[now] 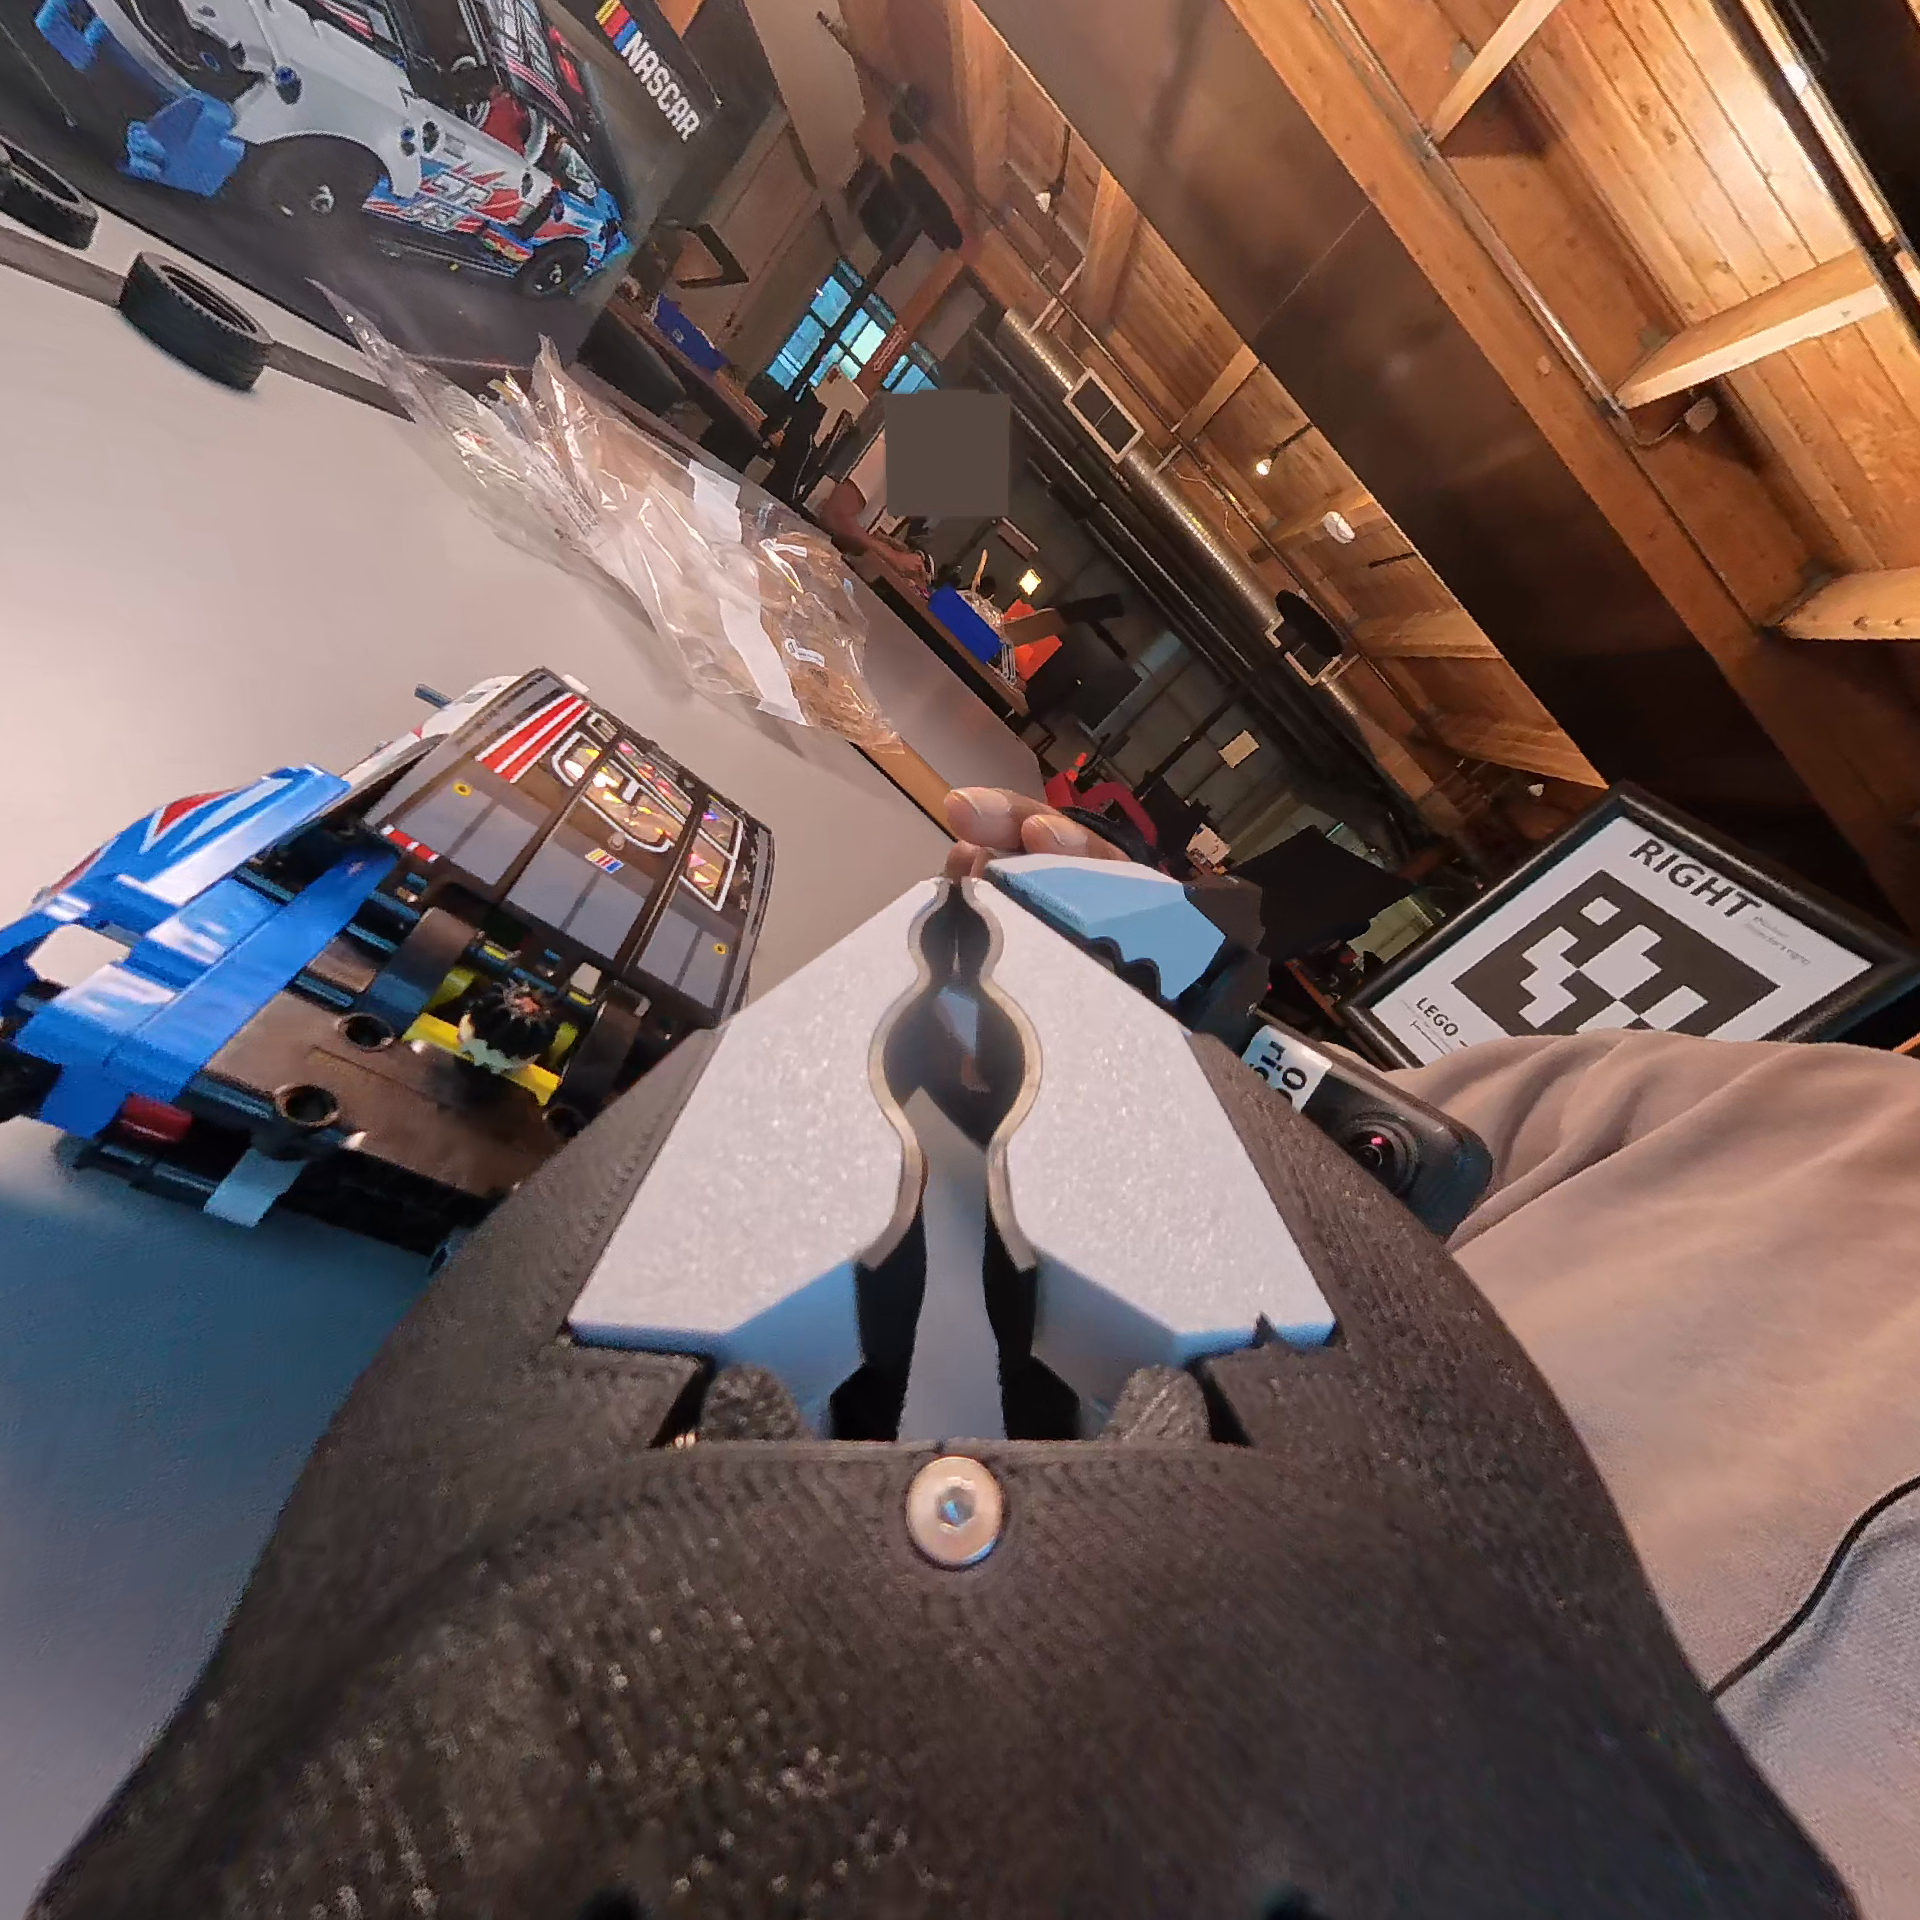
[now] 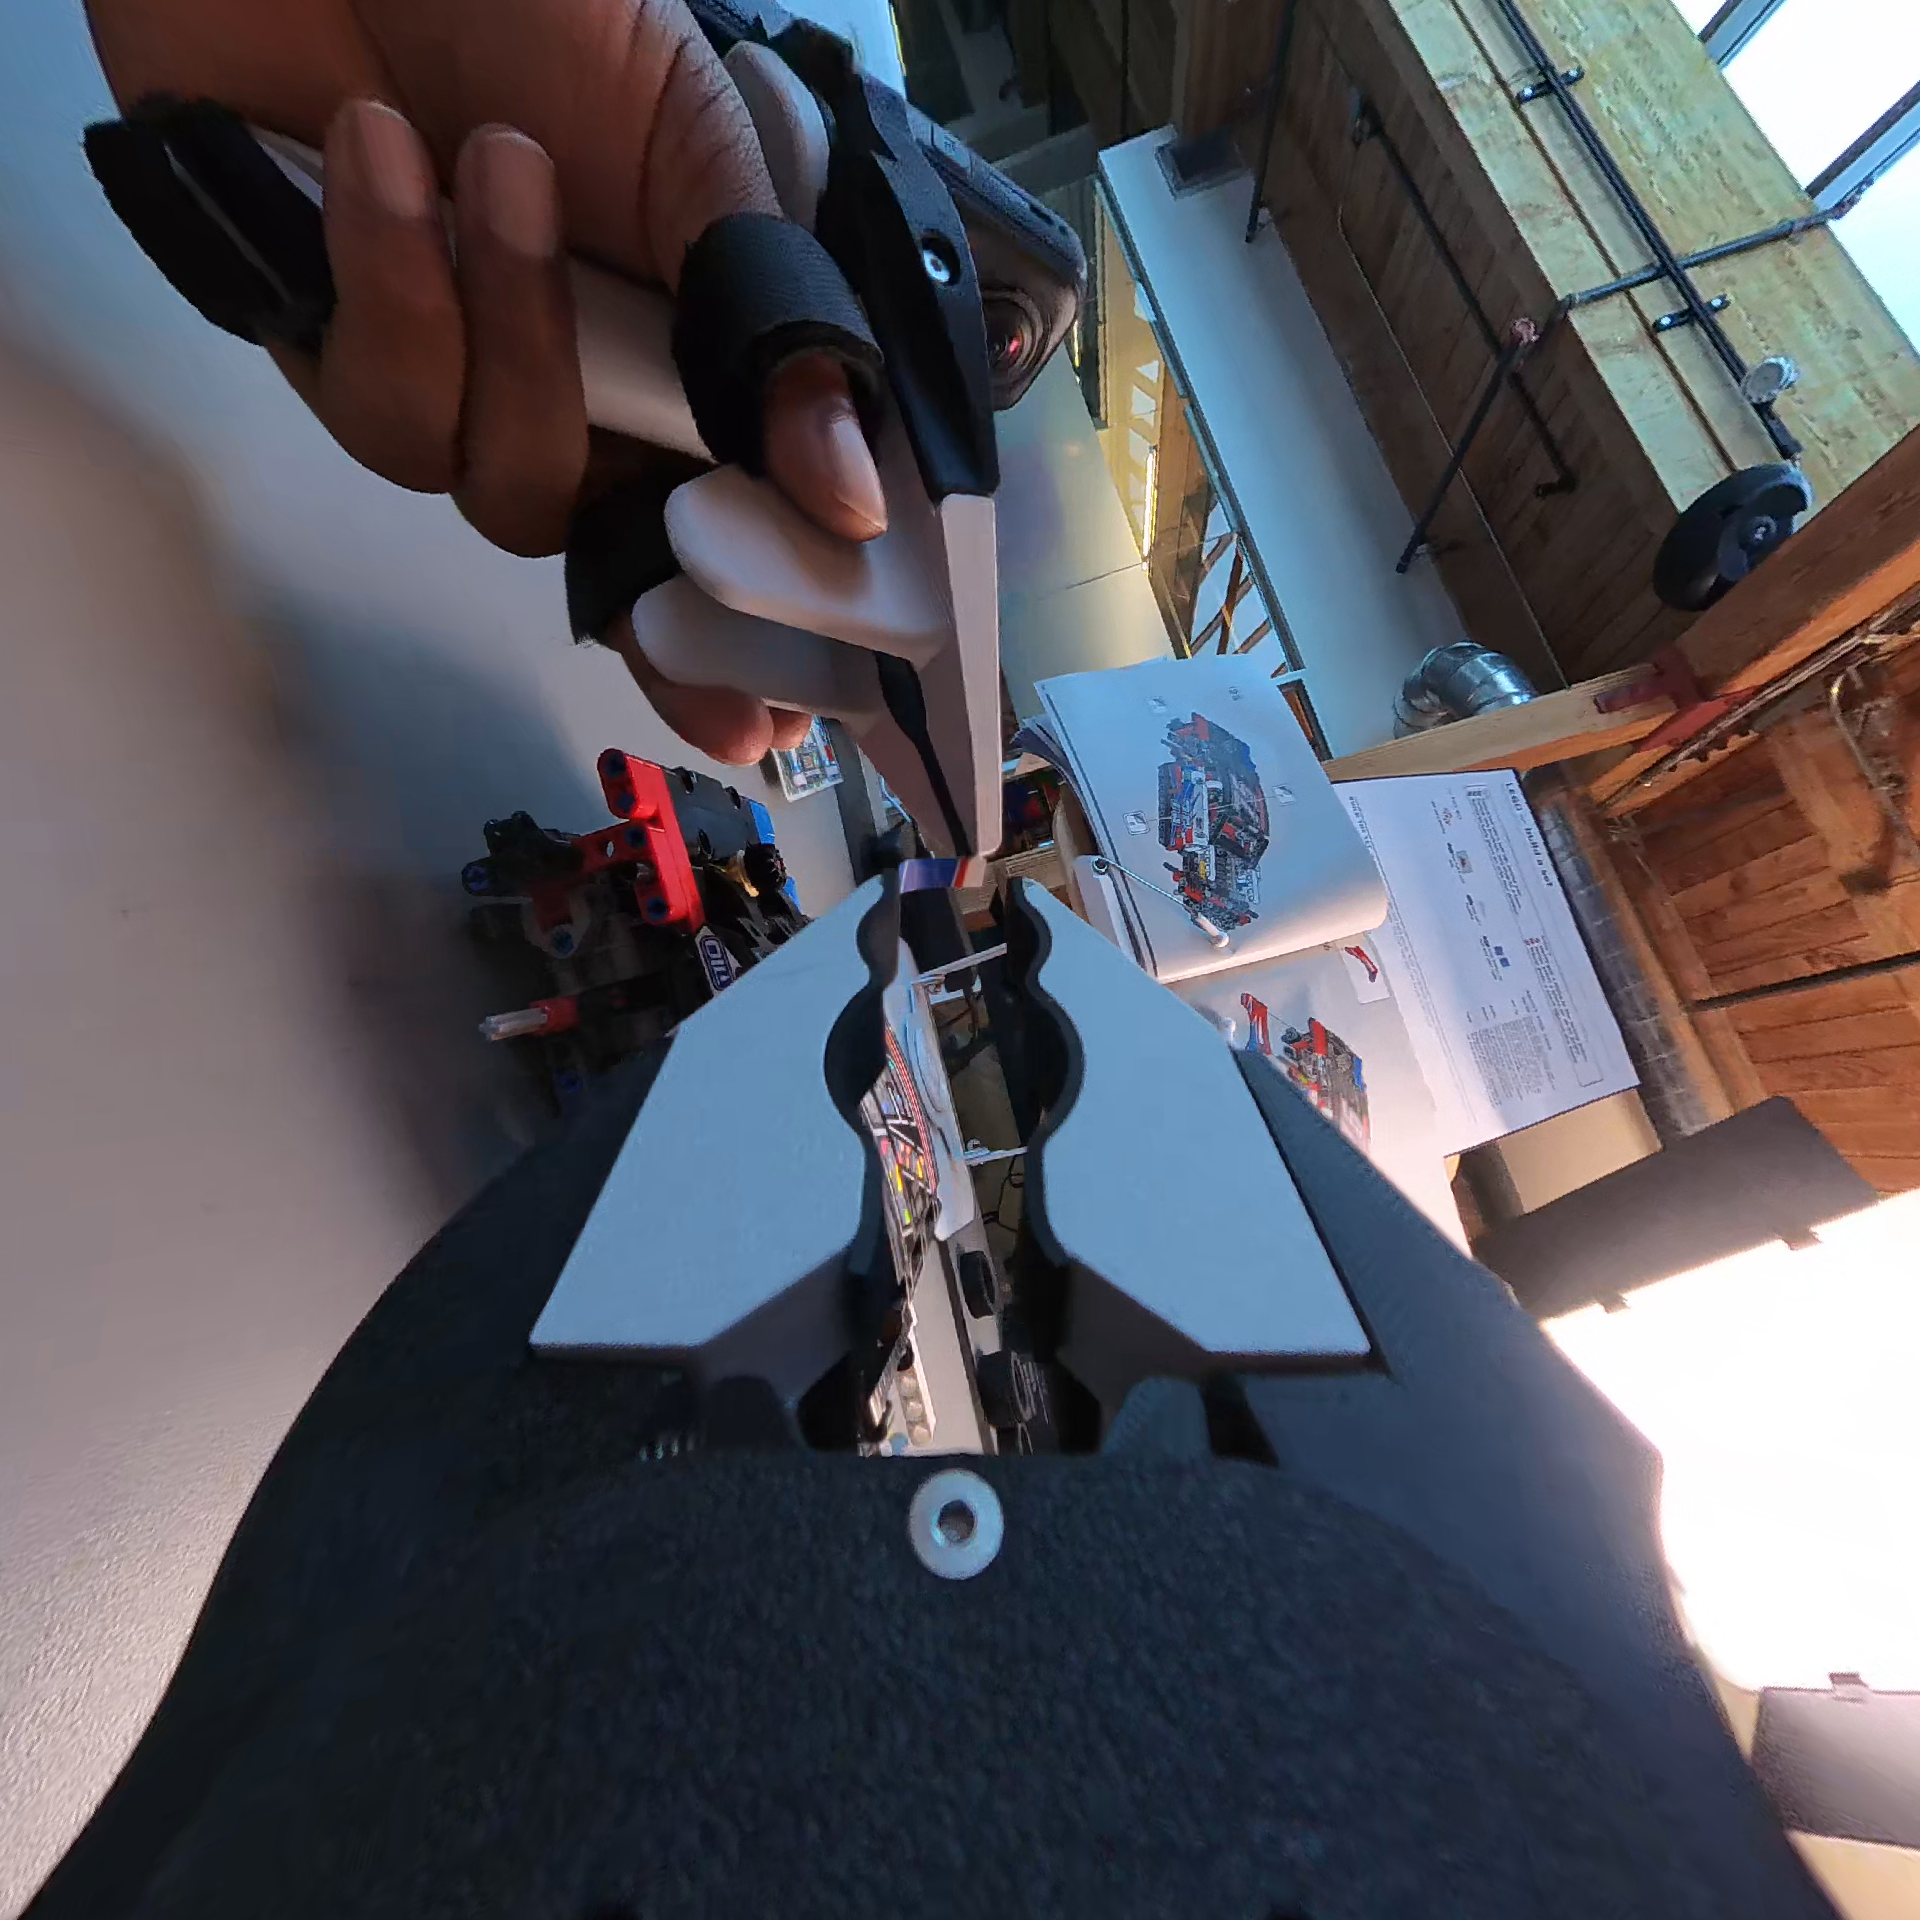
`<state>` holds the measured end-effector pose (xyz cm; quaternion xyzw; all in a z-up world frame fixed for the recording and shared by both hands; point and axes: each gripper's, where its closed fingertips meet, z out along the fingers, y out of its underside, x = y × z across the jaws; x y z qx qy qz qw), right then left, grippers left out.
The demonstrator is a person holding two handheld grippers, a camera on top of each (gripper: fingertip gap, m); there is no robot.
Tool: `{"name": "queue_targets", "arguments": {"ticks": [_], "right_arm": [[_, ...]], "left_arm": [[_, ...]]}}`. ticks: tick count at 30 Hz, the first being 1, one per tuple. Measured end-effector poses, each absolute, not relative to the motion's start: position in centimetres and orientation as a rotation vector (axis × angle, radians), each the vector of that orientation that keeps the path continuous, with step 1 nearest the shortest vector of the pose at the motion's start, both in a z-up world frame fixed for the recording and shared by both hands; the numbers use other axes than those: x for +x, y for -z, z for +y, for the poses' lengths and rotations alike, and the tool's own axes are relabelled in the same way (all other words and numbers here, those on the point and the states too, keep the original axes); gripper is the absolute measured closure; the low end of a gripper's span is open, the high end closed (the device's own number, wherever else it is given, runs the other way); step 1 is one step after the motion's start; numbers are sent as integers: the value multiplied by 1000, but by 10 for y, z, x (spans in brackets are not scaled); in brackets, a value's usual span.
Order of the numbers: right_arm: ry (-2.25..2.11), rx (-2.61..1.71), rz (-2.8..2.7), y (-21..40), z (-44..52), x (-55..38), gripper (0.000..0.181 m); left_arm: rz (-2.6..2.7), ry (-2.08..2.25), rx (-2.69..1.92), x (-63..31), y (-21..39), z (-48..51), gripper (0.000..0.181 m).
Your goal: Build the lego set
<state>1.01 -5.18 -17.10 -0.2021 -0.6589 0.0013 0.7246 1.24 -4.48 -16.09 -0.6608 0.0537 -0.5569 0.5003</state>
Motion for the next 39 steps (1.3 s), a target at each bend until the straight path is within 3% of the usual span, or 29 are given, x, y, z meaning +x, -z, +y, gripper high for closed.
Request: {"name": "queue_targets", "arguments": {"ticks": [9, 16, 28, 39], "right_arm": [[48, -447, -1416, 164, -45, 14, 171], [83, -443, -1399, 161, -42, 15, 172], [115, -418, -1419, 165, -43, 12, 173], [64, -448, -1426, 166, -44, 13, 166]], "left_arm": [[85, 1311, -1581, 2, 157, -41, 181], [35, 1409, -1624, 6, 162, -41, 156], [9, 1438, -1641, 14, 169, -39, 181], [110, 1322, -1574, 9, 153, -42, 181]]}}
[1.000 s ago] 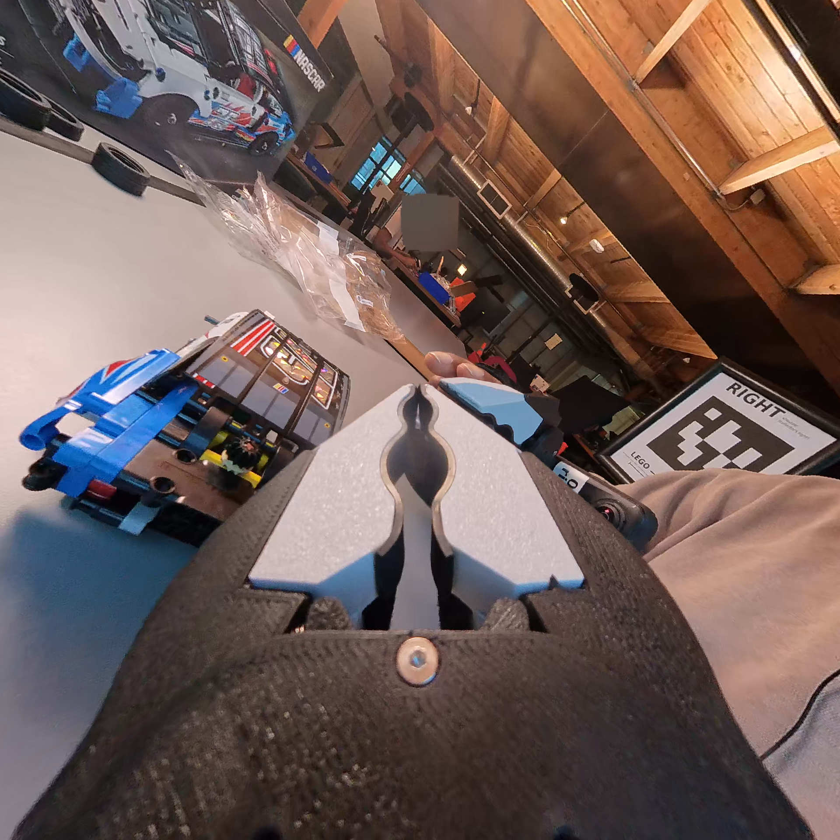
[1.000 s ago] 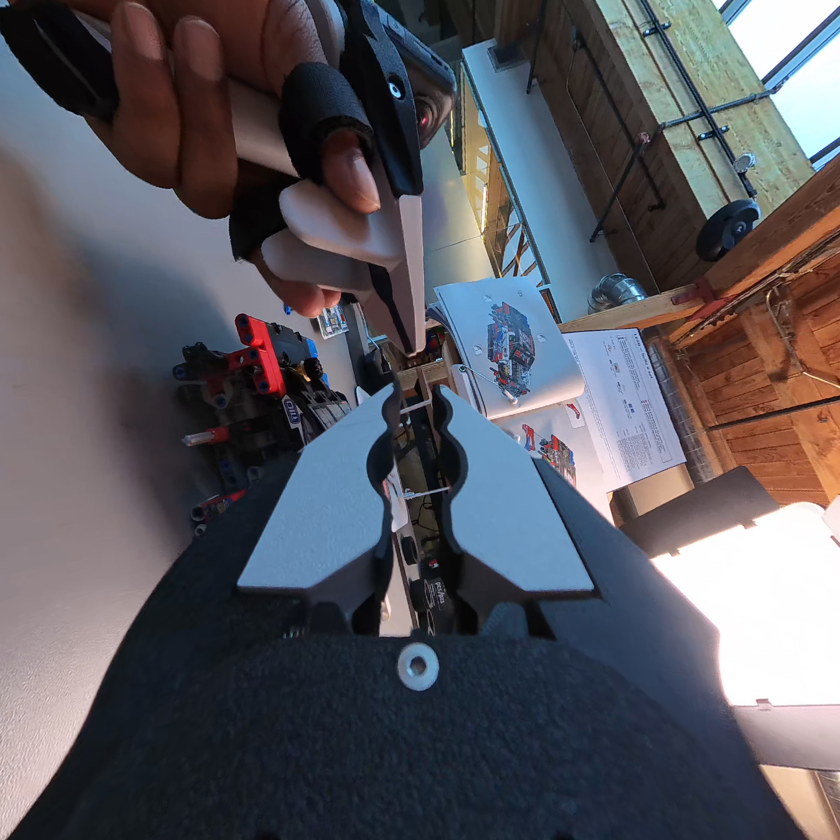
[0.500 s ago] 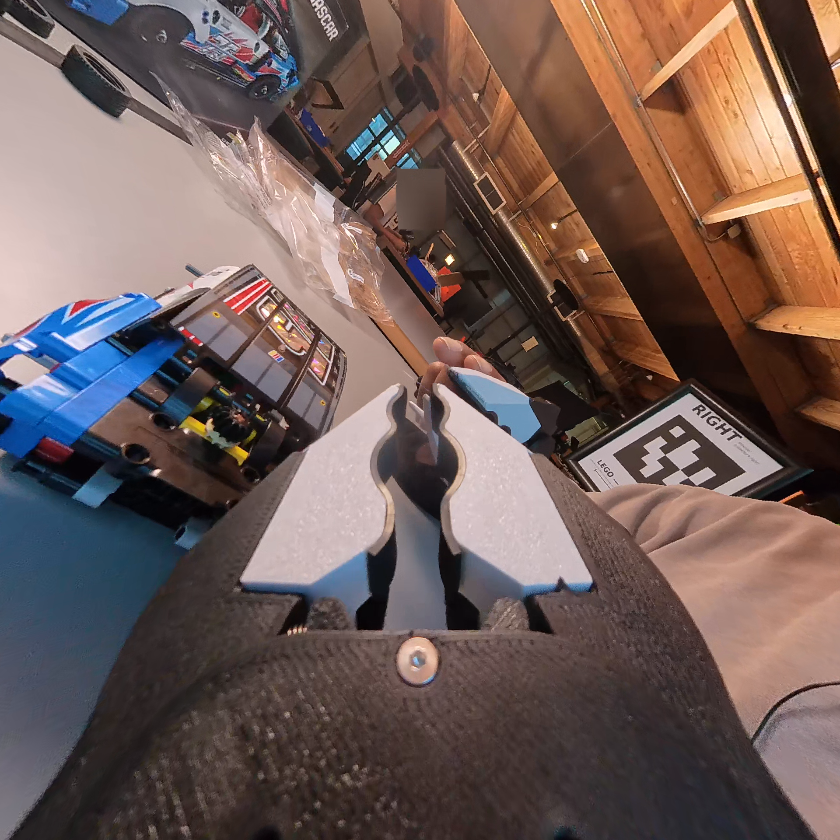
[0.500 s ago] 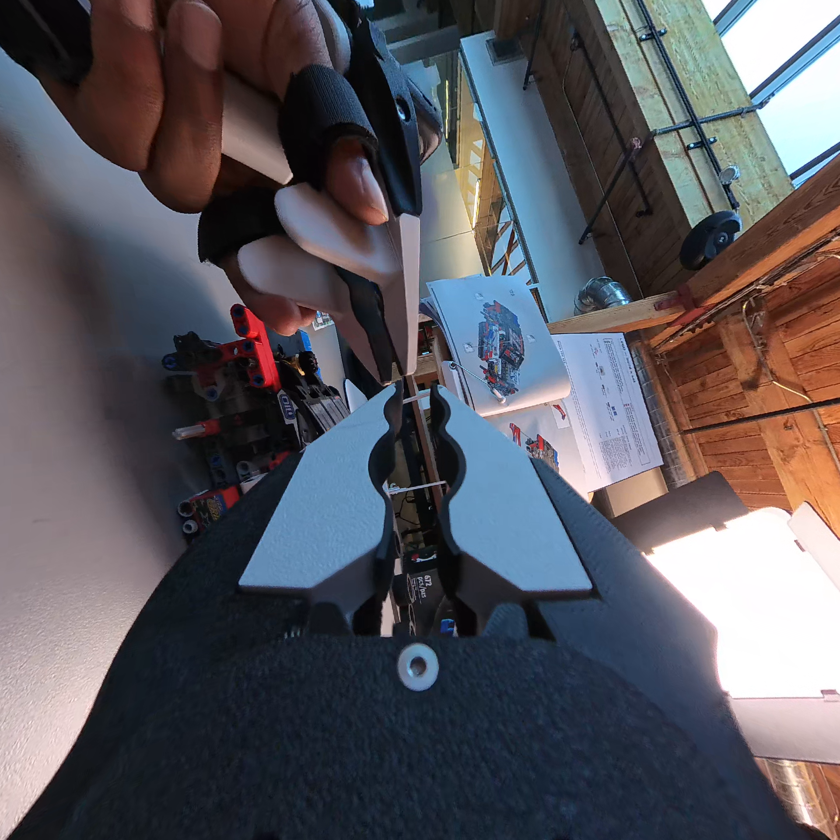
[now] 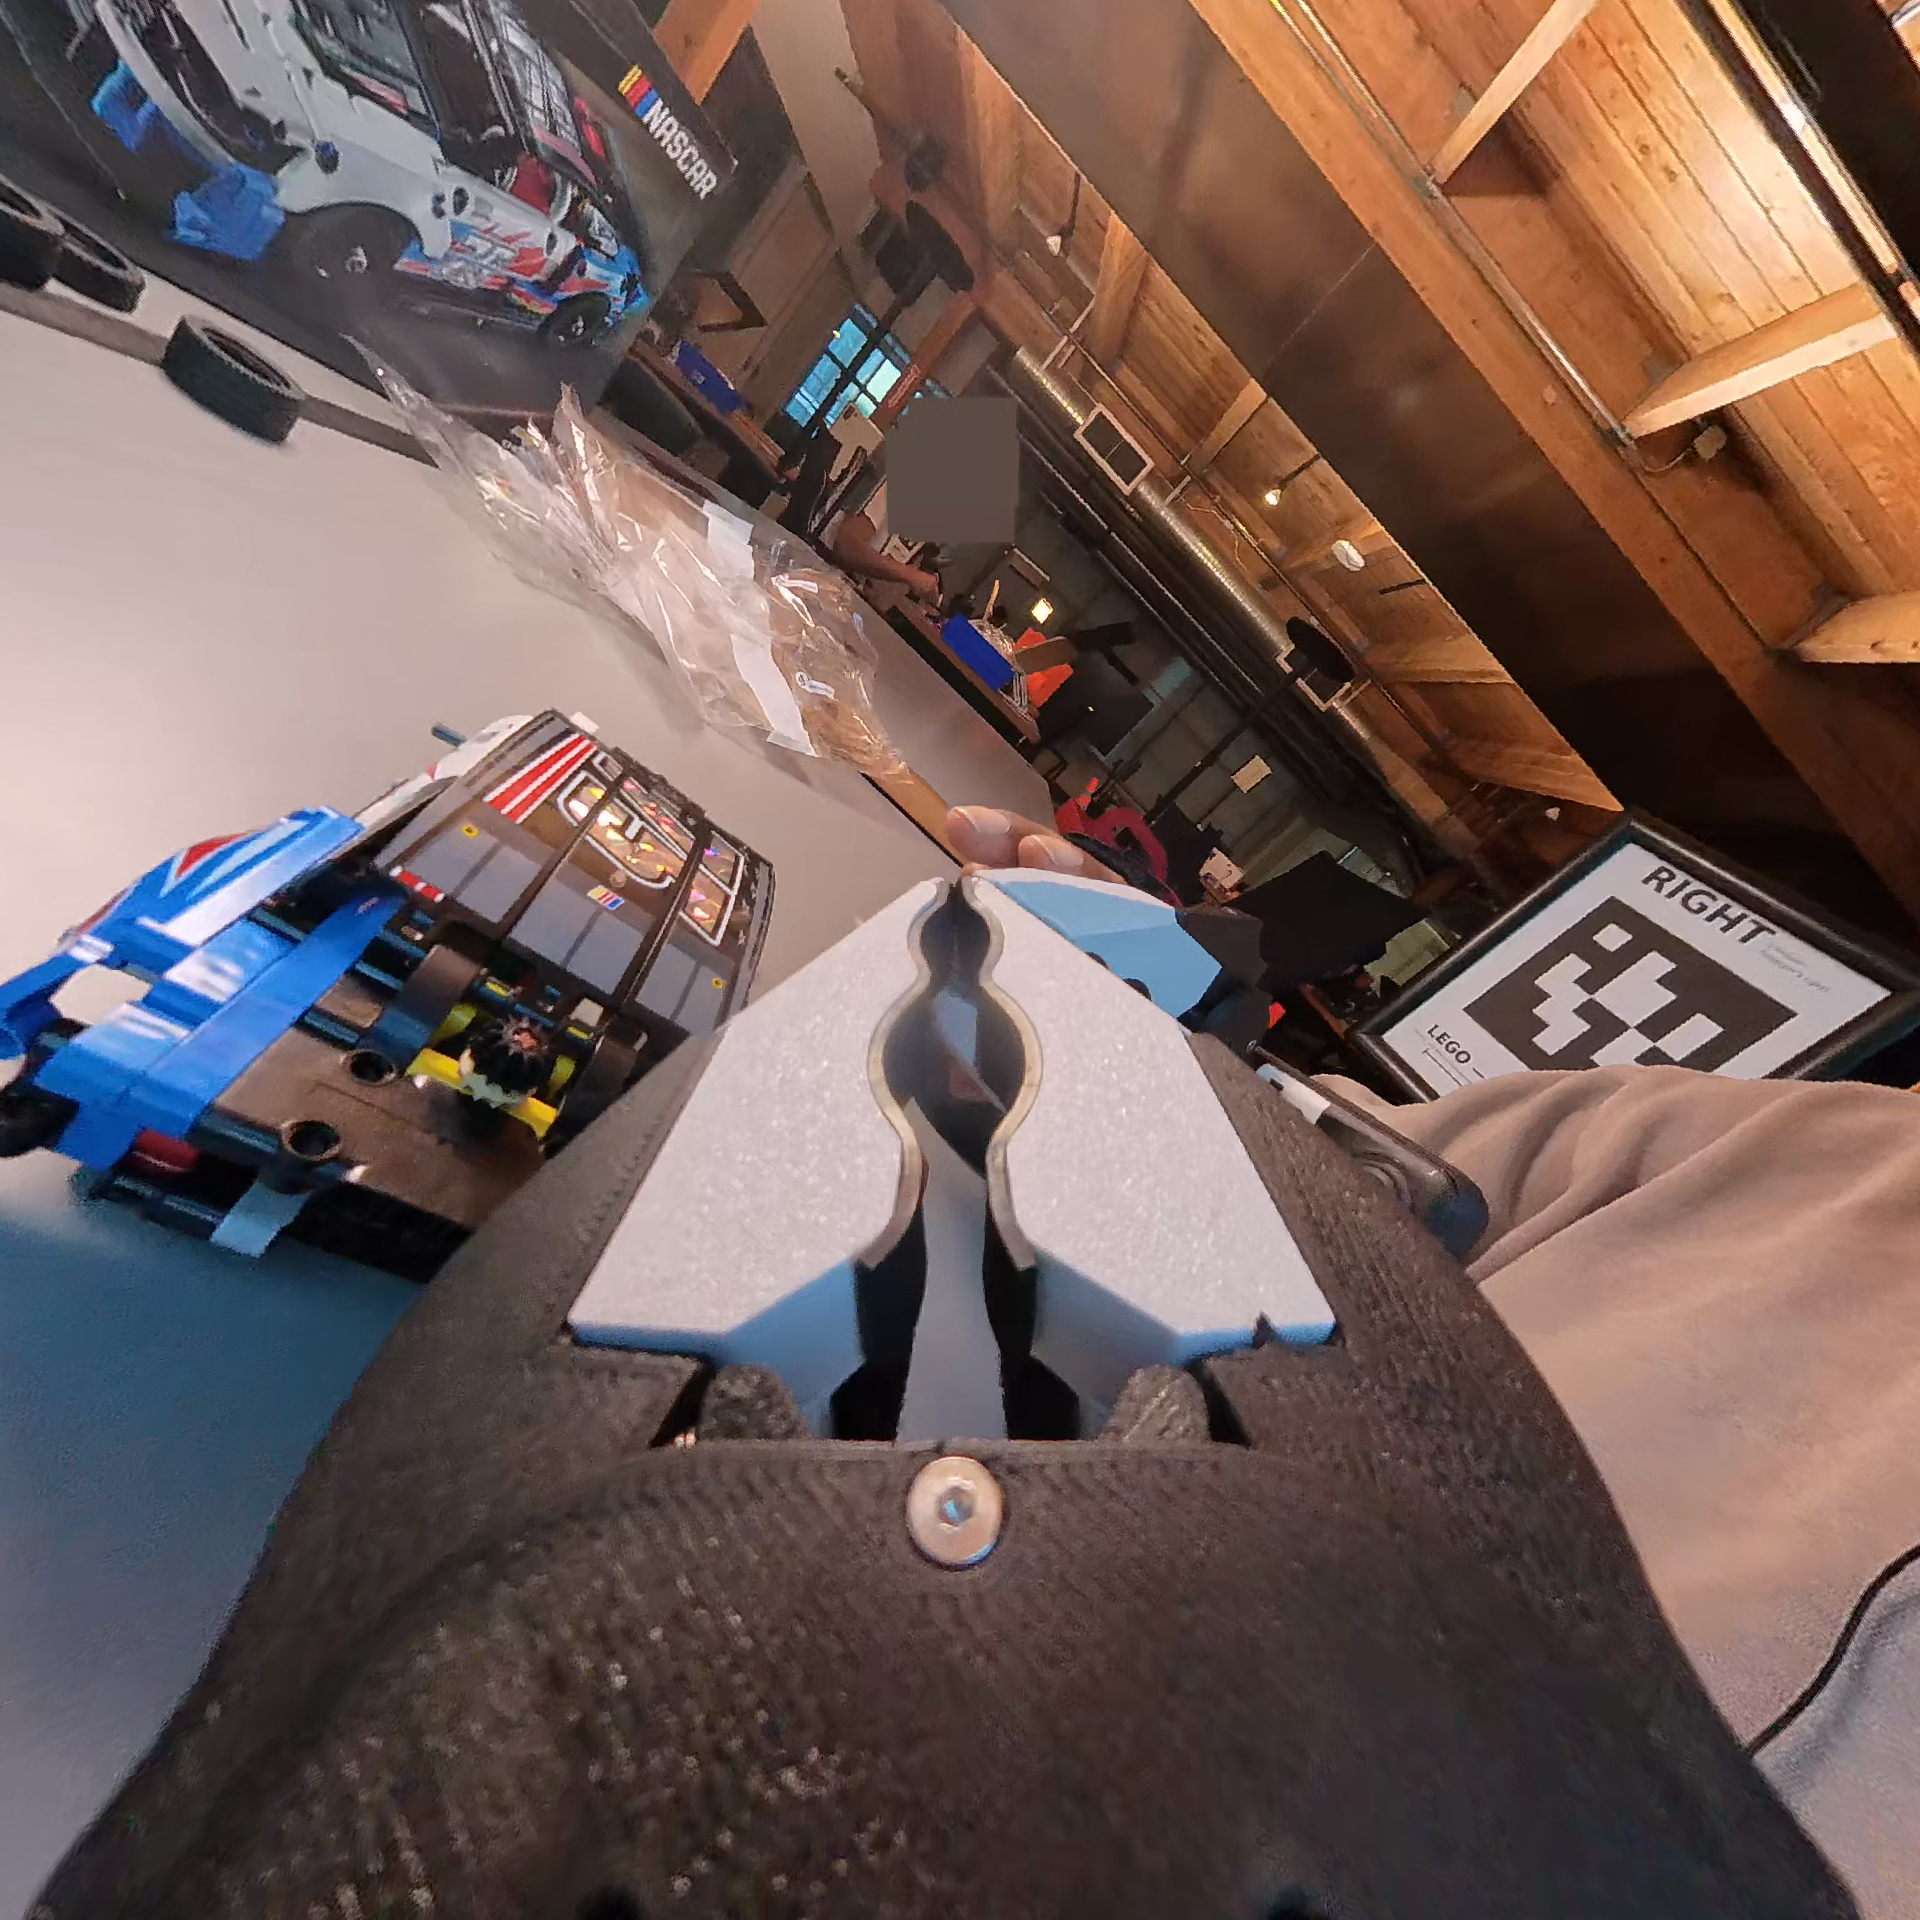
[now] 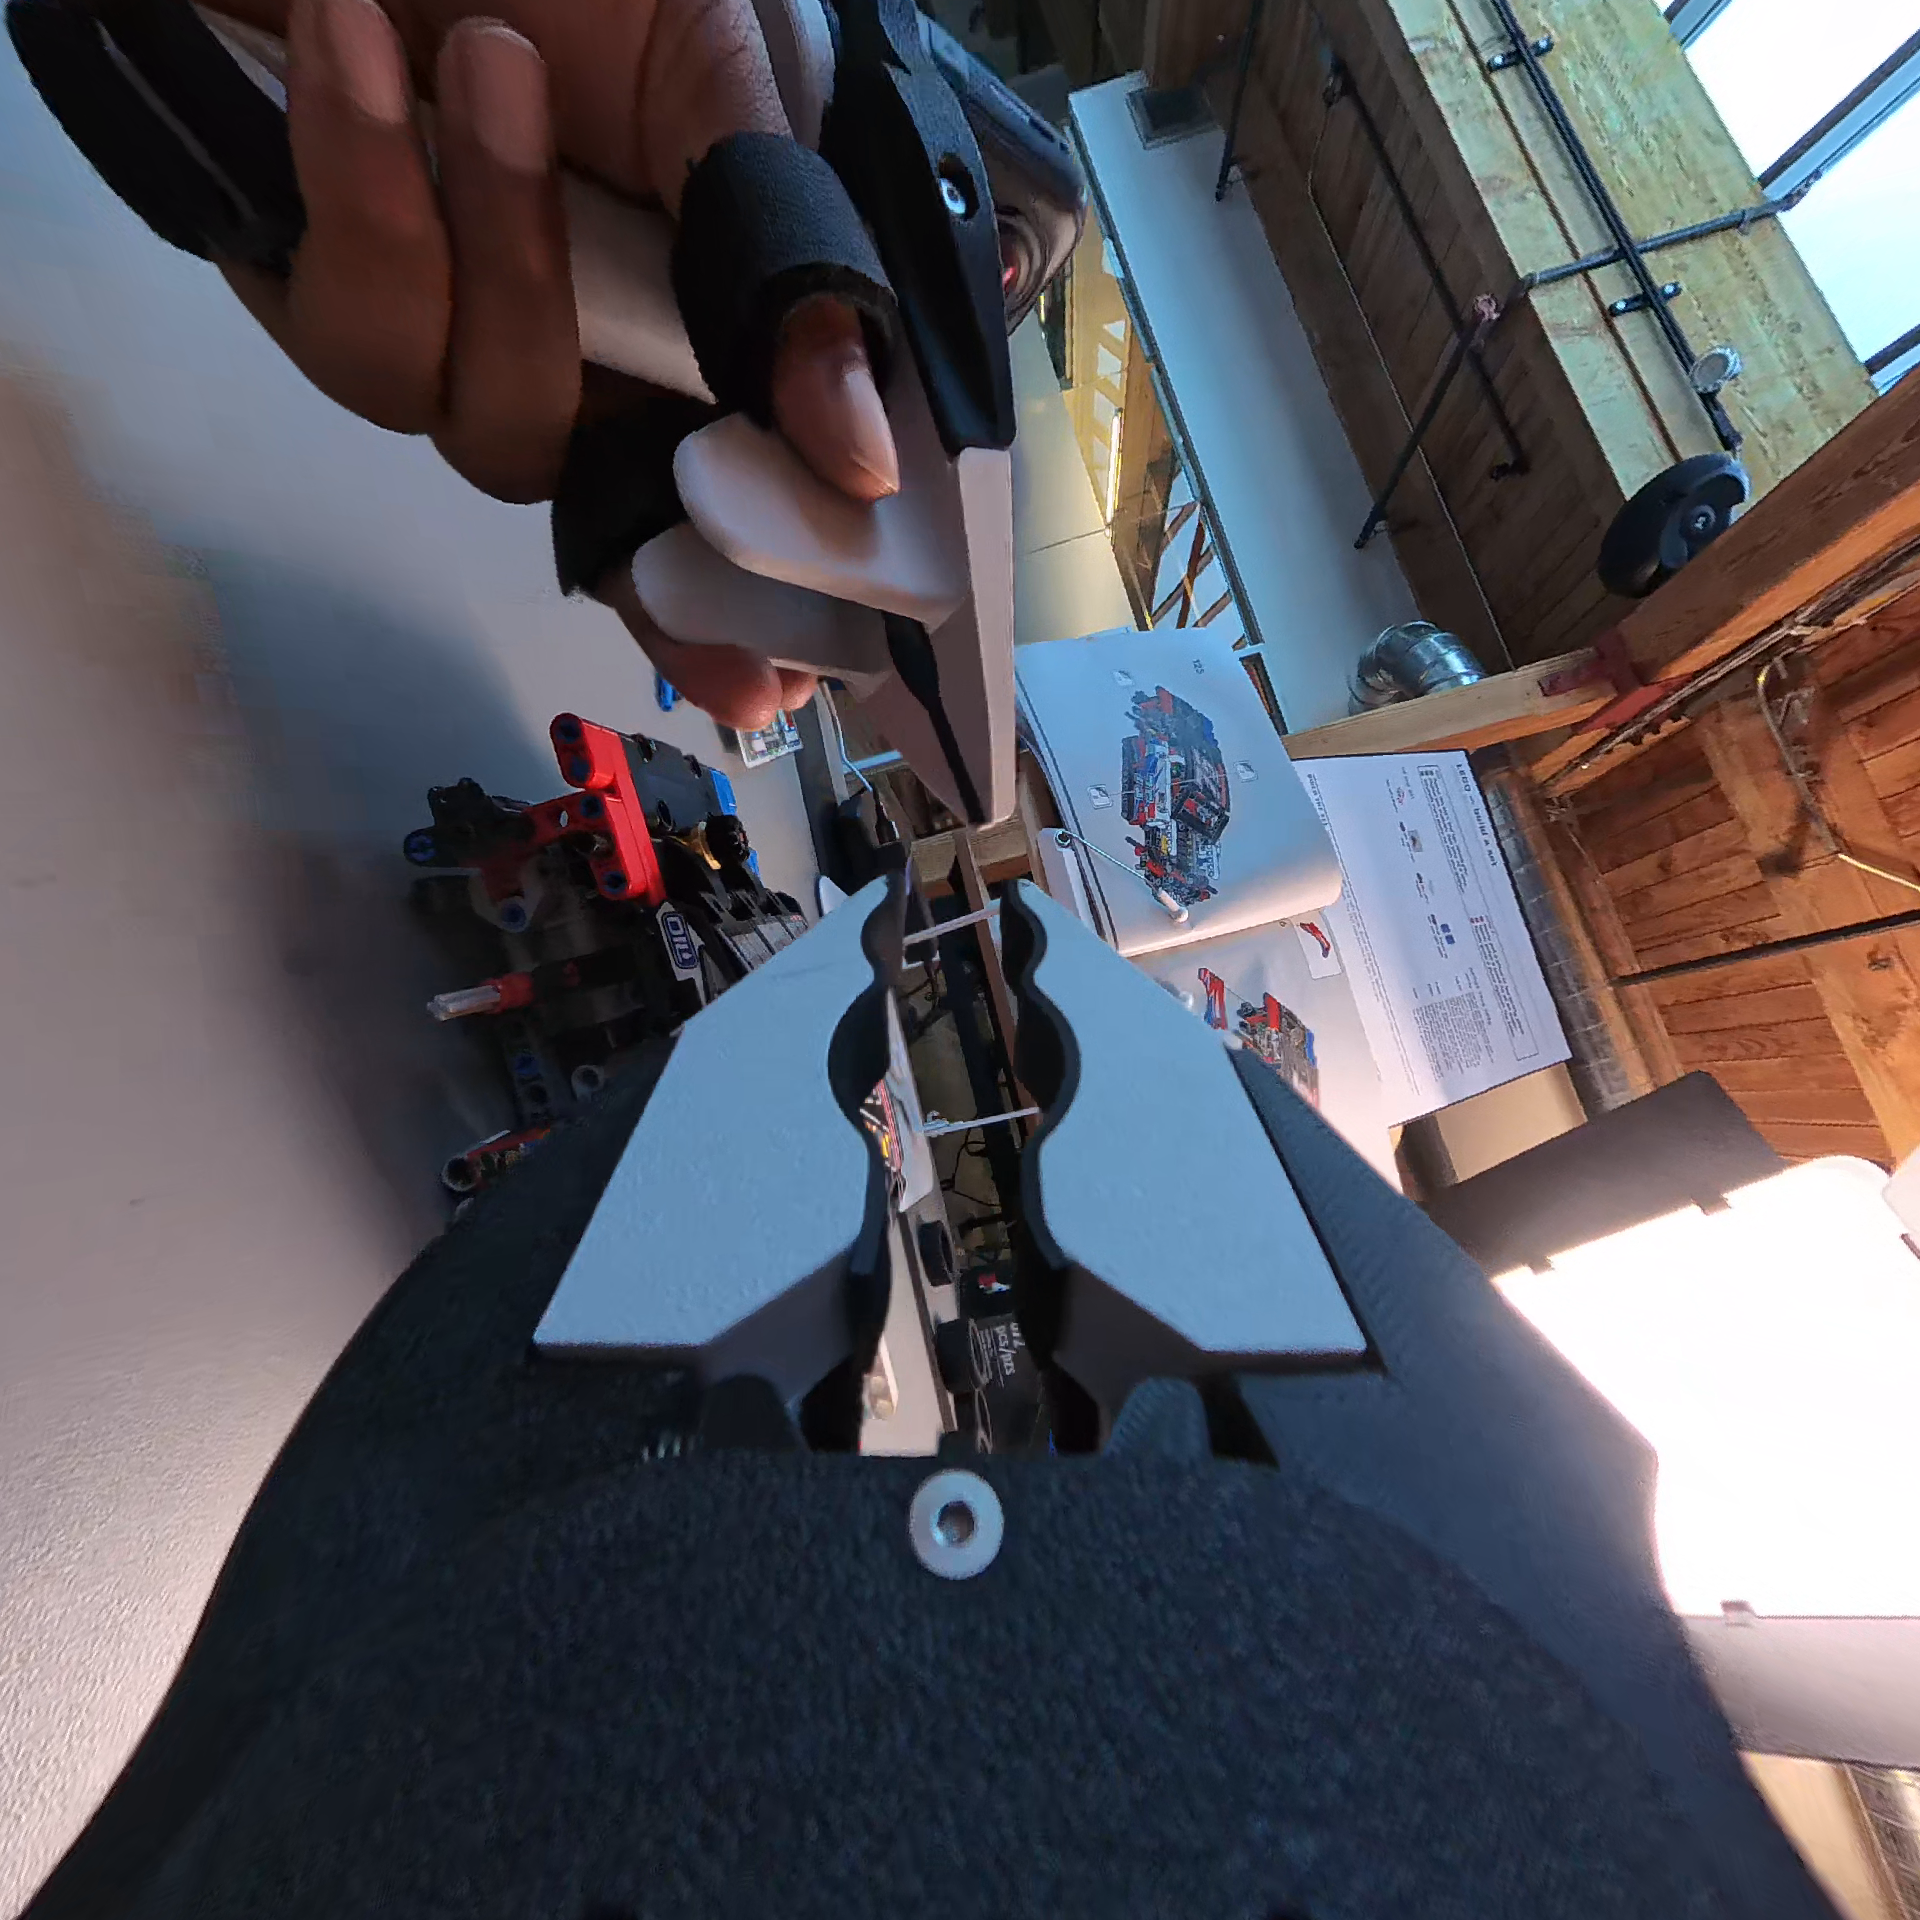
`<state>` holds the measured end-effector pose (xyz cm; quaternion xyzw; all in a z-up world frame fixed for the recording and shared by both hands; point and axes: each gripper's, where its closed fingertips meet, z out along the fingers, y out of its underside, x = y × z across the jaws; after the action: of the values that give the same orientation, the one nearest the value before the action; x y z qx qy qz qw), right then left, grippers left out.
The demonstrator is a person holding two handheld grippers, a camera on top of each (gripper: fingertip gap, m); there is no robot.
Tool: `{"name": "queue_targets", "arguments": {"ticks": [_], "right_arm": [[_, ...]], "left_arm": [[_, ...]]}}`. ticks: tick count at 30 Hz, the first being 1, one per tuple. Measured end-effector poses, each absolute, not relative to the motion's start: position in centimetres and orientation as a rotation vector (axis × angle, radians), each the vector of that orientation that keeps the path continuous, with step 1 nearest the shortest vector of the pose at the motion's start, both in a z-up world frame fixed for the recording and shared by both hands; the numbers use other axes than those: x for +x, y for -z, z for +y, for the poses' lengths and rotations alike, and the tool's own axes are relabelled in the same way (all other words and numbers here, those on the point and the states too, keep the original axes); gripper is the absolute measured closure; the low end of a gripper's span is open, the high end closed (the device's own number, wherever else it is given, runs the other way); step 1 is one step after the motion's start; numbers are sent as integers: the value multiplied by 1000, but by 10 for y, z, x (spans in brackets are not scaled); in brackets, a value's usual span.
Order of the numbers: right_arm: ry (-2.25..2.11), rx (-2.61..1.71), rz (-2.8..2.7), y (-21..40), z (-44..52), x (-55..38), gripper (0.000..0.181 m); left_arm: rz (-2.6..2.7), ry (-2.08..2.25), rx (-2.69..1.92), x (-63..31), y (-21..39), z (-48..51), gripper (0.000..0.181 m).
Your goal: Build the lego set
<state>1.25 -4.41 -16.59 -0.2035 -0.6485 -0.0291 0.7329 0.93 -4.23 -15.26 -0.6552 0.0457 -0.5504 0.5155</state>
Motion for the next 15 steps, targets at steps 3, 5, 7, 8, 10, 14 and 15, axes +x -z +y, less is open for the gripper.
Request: {"name": "queue_targets", "arguments": {"ticks": [3, 5, 7, 8, 10, 14, 15], "right_arm": [[59, -451, -1418, 164, -44, 13, 166], [71, -444, -1411, 163, -44, 14, 166], [75, -444, -1401, 161, -43, 15, 166], [76, -445, -1400, 161, -43, 15, 166], [82, -442, -1401, 161, -43, 14, 166], [91, -440, -1409, 163, -43, 14, 166], [91, -440, -1410, 163, -43, 14, 166]], "left_arm": [[123, 1292, -1579, 7, 152, -43, 181], [93, 1272, -1607, 2, 156, -40, 181], [45, 1300, -1634, -1, 160, -38, 181], [18, 1337, -1637, 0, 162, -37, 175], [-9, 1400, -1639, 3, 163, -38, 162], [-27, 1444, -1656, 10, 168, -38, 163], [-34, 1448, -1661, 10, 169, -37, 166]]}}
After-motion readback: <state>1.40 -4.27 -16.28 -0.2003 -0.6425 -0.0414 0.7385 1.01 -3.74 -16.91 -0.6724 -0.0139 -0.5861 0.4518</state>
